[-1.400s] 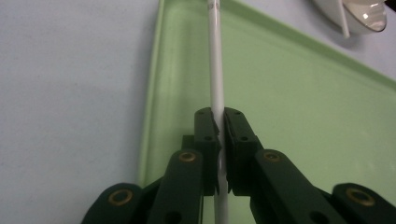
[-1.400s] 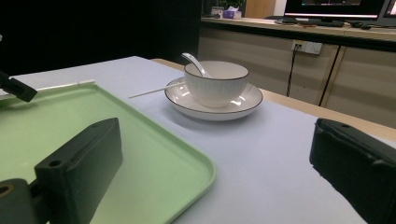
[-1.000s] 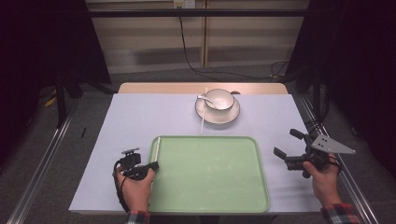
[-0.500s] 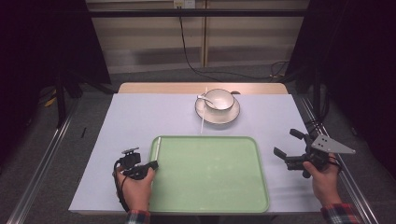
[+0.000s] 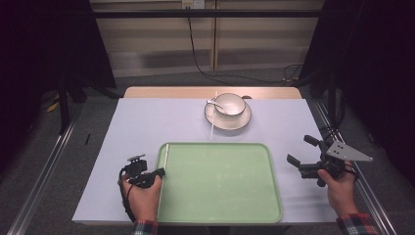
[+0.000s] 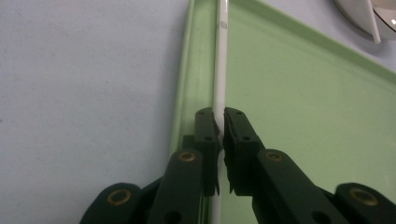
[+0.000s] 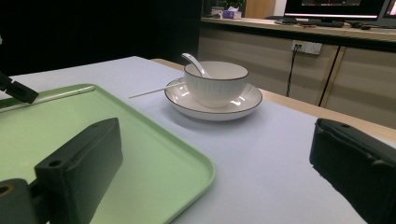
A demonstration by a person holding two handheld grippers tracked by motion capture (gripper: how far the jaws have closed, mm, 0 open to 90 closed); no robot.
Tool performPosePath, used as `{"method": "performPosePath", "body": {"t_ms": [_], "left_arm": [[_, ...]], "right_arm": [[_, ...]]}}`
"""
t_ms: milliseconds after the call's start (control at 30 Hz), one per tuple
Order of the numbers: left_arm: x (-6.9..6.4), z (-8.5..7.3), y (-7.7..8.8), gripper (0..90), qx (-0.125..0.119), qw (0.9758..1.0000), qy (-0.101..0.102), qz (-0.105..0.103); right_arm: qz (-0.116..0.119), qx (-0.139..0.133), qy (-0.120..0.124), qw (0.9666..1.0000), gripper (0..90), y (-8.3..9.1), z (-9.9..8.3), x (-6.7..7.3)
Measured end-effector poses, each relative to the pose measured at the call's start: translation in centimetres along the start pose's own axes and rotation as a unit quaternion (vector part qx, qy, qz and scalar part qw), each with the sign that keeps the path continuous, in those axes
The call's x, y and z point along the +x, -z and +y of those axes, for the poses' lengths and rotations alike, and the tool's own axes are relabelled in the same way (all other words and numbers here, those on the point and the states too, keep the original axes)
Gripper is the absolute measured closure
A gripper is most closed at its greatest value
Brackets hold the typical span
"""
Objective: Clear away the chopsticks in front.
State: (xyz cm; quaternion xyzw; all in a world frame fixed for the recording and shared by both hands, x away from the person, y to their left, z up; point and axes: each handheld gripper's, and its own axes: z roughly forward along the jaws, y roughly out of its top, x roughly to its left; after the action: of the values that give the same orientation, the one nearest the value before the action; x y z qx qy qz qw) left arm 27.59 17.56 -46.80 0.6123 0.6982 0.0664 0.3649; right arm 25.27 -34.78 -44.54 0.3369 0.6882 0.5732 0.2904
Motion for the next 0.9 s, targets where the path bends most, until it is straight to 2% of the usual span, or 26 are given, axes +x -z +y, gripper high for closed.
{"method": "performPosePath", "body": {"t_ms": [200, 433, 533, 600, 633, 667, 767, 800, 867, 900], "left_arm": [[0.0, 0.0, 0.0, 83.3, -0.002, 1.0, 0.004, 0.003], [-0.1, 0.3, 0.1, 81.1, 0.0, 1.0, -0.004, -0.001], [-0.2, 0.5, 0.2, 80.0, -0.002, 1.0, 0.003, -0.005], [-0.3, 1.0, 0.3, 79.1, -0.008, 0.9999, -0.004, -0.007], [-0.5, 1.1, 0.3, 78.2, -0.012, 0.9999, 0.0, -0.007], [-0.4, 1.4, 0.3, 77.7, -0.009, 0.9999, -0.009, -0.006], [-0.5, 1.8, 0.2, 73.4, -0.015, 0.9997, 0.0, -0.017], [-0.7, 2.2, 0.2, 71.9, -0.022, 0.9996, -0.011, -0.017], [-0.8, 2.5, 0.2, 70.2, -0.025, 0.9994, -0.013, -0.018], [-0.9, 2.7, 0.2, 70.2, -0.029, 0.9991, -0.013, -0.028]], "right_arm": [[0.001, 0.001, -0.001, 1.0, 1.8, 0.0, 0.0, 0.1], [-0.001, 0.001, 0.0, 1.0, 1.8, 0.1, 0.0, 0.0], [0.0, 0.001, -0.003, 1.0, 1.8, 0.1, 0.0, 0.0], [0.0, 0.0, -0.004, 1.0, 1.8, 0.1, 0.1, 0.0], [0.0, 0.0, -0.004, 1.0, 1.8, 0.1, 0.1, 0.0], [0.0, 0.0, -0.004, 1.0, 1.8, 0.1, 0.1, 0.0], [0.0, 0.0, -0.003, 1.0, 1.8, 0.1, 0.1, 0.0], [-0.001, -0.001, -0.002, 1.0, 1.8, 0.1, 0.1, 0.0], [-0.001, -0.001, -0.003, 1.0, 1.7, 0.1, 0.1, 0.0], [-0.001, -0.001, -0.003, 1.0, 1.8, 0.1, 0.1, 0.0]]}}
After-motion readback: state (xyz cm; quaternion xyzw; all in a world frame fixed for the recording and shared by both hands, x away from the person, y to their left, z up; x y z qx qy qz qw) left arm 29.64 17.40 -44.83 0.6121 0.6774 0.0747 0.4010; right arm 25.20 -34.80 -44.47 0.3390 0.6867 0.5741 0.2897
